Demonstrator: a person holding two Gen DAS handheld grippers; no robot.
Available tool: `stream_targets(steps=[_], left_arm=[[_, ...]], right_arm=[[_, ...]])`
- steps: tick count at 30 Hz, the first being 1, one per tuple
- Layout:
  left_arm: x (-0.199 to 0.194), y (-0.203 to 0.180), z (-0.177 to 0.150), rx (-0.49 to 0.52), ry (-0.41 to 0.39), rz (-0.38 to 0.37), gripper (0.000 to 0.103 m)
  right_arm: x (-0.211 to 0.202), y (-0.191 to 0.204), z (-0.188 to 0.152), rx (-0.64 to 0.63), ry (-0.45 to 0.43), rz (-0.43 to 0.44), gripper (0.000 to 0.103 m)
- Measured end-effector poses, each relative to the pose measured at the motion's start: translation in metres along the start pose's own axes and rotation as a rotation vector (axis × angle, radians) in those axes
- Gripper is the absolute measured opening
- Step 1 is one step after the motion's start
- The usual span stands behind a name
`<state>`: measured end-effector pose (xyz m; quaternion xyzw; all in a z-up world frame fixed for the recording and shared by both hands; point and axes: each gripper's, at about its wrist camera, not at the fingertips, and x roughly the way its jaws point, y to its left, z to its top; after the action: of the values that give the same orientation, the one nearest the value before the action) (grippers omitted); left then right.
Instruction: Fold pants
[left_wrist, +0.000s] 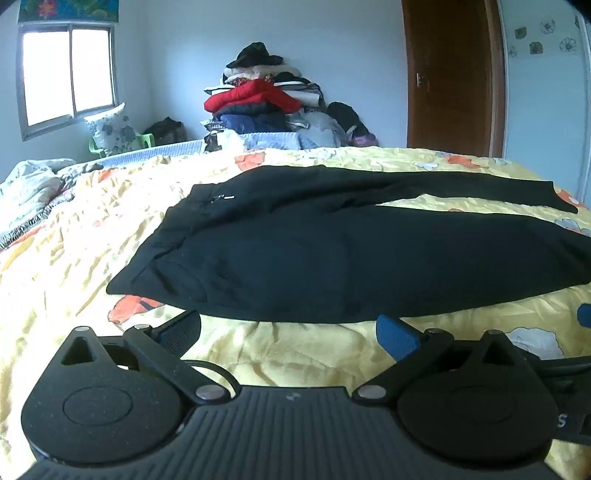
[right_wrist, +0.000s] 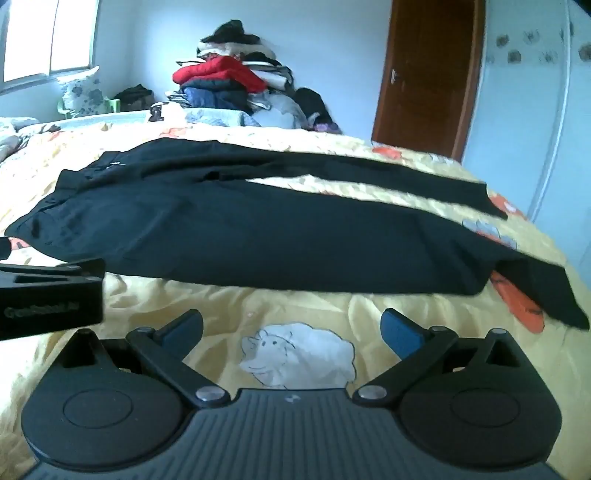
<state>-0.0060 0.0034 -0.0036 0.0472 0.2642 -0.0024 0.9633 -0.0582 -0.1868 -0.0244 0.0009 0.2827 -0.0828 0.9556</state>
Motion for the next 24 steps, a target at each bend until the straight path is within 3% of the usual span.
stream_targets(steps=[8, 24], left_arm=[[0.019, 0.008, -0.009, -0.055, 0.06, -0.027, 0.102], [0.031, 0.002, -0.02, -0.024, 0.11, -0.053, 0.103]], right_arm=[[0.008, -0.005, -0.005, 0.019, 0.01, -0.036, 0.103], [0.018, -0.01, -0.008, 0.047, 0.054, -0.023, 0.103]])
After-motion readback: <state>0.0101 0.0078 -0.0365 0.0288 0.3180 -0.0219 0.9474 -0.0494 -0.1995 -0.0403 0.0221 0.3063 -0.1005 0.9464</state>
